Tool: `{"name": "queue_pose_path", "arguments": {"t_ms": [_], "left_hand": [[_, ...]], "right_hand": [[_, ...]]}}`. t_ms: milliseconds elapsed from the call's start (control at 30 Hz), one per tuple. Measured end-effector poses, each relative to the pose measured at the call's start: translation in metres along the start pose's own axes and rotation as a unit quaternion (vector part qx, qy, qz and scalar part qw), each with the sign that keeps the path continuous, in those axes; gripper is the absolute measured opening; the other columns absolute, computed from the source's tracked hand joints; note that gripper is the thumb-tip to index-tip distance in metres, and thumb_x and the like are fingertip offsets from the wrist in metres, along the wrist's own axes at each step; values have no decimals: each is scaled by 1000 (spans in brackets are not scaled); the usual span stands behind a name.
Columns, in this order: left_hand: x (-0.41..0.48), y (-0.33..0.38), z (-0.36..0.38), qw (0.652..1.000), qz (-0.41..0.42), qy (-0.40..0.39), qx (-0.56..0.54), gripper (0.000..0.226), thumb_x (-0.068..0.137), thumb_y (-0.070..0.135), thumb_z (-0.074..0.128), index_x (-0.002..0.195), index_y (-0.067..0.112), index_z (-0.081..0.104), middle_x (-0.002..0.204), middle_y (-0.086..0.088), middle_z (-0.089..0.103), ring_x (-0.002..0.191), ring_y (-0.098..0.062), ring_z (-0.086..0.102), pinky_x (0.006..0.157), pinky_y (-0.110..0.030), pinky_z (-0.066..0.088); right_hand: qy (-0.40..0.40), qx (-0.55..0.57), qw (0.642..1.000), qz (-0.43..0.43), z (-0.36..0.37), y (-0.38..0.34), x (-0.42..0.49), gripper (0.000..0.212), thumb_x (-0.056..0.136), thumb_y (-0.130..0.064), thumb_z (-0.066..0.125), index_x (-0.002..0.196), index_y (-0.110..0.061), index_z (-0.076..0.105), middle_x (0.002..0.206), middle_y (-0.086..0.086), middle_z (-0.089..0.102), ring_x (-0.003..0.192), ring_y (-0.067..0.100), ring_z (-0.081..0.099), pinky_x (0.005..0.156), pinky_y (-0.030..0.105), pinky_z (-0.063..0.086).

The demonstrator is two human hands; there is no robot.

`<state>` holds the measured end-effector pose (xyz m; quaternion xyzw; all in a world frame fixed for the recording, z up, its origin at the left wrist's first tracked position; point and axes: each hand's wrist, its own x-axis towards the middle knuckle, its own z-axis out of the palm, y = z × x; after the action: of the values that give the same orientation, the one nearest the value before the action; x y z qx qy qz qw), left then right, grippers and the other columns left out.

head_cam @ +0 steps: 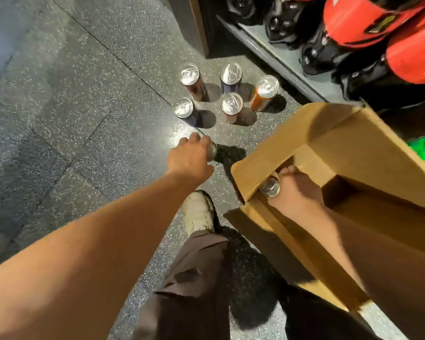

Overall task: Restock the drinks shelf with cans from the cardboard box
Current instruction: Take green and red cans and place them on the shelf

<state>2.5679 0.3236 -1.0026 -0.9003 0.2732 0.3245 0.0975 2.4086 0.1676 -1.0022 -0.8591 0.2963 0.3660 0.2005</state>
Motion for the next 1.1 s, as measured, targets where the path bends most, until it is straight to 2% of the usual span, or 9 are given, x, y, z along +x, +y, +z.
{"name": "queue_pose_path", "arguments": {"t_ms": [167,267,367,500,733,833,900,1000,1100], "left_hand": [[36,3,44,1000,0,-1,-11,86,73,43,75,142,27,26,145,-5,31,128,-29,36,82,-44,47],[45,6,60,1000,-3,-1,-10,88,71,43,77,141,28,25,145,-4,30,127,-29,35,80,-44,47],[52,6,67,1000,-4,-9,7,86,73,41,76,142,29,25,144,-4,30,127,-29,36,79,-44,48],[62,4,72,1000,-3,-12,6,71,81,26,72,139,25,30,140,-8,34,120,-31,43,80,-44,48],[58,-3,62,998,40,10,-56,52,78,10,69,125,16,46,119,-15,48,99,-39,57,70,-41,44],[39,0,38,997,43,7,-61,50,77,12,68,122,15,48,115,-14,50,94,-39,58,67,-39,42],[22,3,16,997,43,4,-66,48,77,14,68,120,15,48,114,-14,50,94,-39,58,66,-38,41],[-5,10,-22,996,39,18,-78,48,77,14,67,122,17,49,115,-13,50,96,-39,58,67,-37,41],[-33,19,-58,994,21,33,-97,51,78,14,67,125,20,49,121,-13,50,98,-39,59,71,-38,45]], "right_hand": [[16,26,999,22,51,0,25,41,81,-19,65,116,-3,52,121,15,52,109,33,52,86,41,47],[25,48,998,14,62,3,31,55,76,-21,74,123,-8,49,127,14,51,112,34,52,85,42,48],[23,51,998,-13,68,6,37,59,76,-22,74,127,-10,48,129,14,52,113,34,52,84,43,49],[22,95,995,-12,77,7,49,41,90,-25,59,129,-16,49,128,12,53,112,32,53,87,44,49],[22,90,995,-37,70,11,44,20,94,-27,51,108,-14,56,107,13,60,96,32,58,73,34,44],[43,19,998,-46,45,15,25,39,86,-28,62,117,-6,53,113,15,59,95,36,60,75,36,46],[71,55,995,-35,24,16,5,54,80,-20,69,128,-4,50,118,16,59,97,38,62,81,39,48],[85,172,981,-22,-15,21,-23,59,77,-13,73,129,-11,48,117,15,60,100,38,62,86,45,52],[57,115,990,-66,-51,28,-44,59,73,-15,77,124,-10,49,115,19,57,97,38,60,83,39,50]]}}
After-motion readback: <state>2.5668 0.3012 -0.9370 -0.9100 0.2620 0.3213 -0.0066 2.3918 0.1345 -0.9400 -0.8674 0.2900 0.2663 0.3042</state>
